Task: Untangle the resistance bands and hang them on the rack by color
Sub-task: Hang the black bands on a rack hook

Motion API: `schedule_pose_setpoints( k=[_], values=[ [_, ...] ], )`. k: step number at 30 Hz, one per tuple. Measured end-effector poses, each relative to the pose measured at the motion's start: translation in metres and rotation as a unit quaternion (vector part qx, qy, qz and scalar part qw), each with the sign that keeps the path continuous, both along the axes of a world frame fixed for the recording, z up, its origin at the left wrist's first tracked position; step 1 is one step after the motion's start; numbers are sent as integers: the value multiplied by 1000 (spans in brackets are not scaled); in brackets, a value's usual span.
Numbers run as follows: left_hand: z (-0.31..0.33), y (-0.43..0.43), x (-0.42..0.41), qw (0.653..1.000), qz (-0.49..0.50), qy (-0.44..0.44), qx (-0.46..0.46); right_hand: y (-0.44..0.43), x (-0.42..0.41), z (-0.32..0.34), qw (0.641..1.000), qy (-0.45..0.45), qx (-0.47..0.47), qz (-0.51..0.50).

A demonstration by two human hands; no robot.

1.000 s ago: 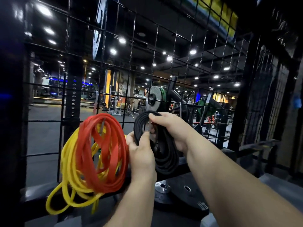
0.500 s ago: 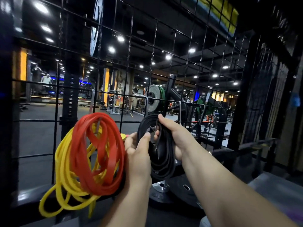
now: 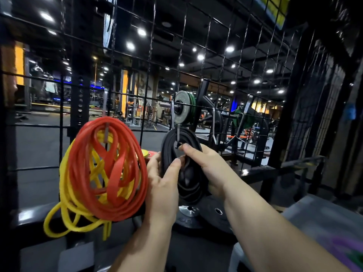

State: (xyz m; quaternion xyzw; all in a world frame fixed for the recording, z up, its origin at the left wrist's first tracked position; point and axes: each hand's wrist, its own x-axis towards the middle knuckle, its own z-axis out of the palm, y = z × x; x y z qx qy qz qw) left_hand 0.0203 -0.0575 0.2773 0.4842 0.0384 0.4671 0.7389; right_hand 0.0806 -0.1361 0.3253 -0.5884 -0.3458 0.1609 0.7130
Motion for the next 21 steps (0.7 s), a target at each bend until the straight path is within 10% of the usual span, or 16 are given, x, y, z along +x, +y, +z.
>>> schedule_pose_setpoints(
  k=[21],
  values=[
    [-57,-26,-14,994,13,80,71,-7,-11,-64,981,-90,-71,-157]
  ],
)
